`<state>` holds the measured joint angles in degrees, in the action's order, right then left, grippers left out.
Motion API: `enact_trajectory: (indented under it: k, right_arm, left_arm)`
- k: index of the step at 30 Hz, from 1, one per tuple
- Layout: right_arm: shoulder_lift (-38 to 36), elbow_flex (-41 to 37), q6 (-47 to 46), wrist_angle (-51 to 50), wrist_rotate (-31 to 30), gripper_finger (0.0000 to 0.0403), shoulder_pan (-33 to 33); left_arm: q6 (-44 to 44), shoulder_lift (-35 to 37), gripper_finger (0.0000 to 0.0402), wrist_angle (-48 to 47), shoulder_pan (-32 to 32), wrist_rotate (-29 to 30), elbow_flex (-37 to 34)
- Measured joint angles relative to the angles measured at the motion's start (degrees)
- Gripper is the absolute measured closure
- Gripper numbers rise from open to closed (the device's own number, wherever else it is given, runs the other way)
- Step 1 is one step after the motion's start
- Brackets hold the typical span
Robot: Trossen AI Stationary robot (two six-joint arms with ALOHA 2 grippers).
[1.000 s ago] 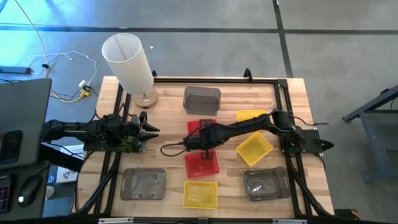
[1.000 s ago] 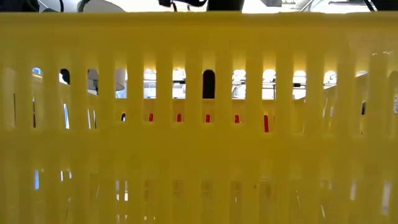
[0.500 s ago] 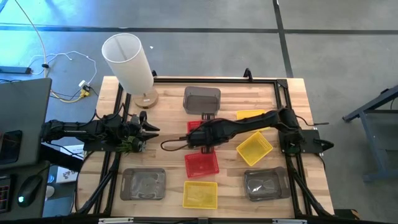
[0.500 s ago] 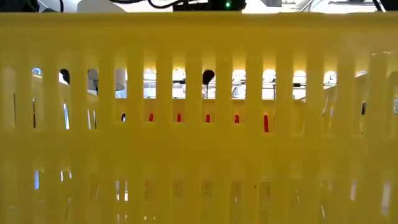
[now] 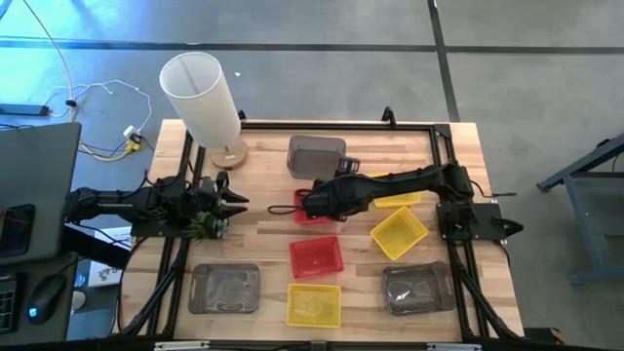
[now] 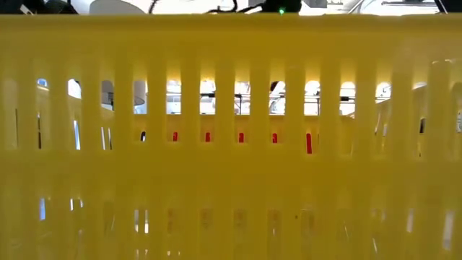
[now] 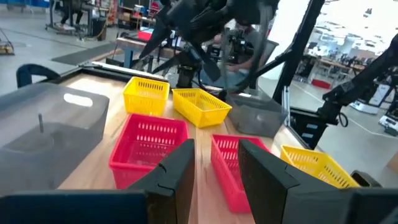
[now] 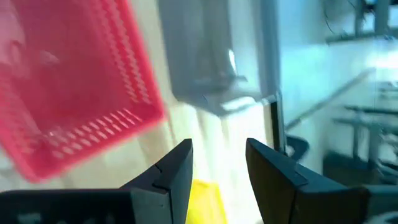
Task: Stack baskets by color
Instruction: Stack the bottom left black basket on the top black basket
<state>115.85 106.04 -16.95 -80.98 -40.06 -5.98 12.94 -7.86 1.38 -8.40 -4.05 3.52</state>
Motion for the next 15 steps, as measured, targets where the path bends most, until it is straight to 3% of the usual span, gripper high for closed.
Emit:
enact_trajectory:
  k: [6, 15]
  right_arm:
    - [0.0, 0.0, -7.72, -9.07, -5.51, 0.0267, 0.62]
    - [-0.52, 0.0, -8.57, -9.01, -8.55, 0.0267, 0.92]
  left_arm:
    - [-2.02, 0.0, 0.0291, -0.81, 0.0, 0.25, 1.46]
    - [-1.56, -6.14, 0.0291, -12.68, 0.0, 1.14, 11.16]
